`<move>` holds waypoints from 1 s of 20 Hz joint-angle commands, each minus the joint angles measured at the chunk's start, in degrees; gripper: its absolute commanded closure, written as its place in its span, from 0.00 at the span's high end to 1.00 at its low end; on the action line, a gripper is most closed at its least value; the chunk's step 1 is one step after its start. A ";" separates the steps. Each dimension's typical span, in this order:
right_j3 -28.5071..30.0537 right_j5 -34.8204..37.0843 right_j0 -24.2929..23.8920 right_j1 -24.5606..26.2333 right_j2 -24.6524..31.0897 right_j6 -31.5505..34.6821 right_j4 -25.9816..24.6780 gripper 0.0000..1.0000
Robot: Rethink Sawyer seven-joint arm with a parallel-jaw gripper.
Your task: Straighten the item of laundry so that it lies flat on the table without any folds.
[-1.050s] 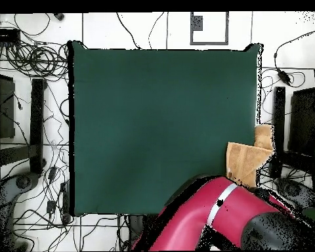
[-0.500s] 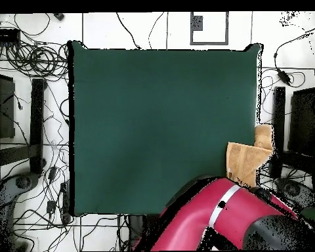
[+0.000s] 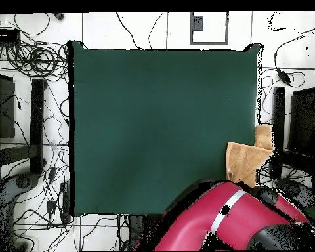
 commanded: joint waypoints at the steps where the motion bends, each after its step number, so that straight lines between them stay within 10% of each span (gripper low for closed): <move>1: -0.40 -0.60 0.94 0.40 4.55 1.98 -1.20 1.00; 15: 0.40 -2.20 -0.62 -0.36 6.37 1.61 -1.62 1.00; 16: 0.47 -2.25 -0.73 -0.46 6.54 1.69 -1.57 0.00; 20: 0.30 -2.18 -0.24 -0.06 6.06 2.28 -1.25 0.00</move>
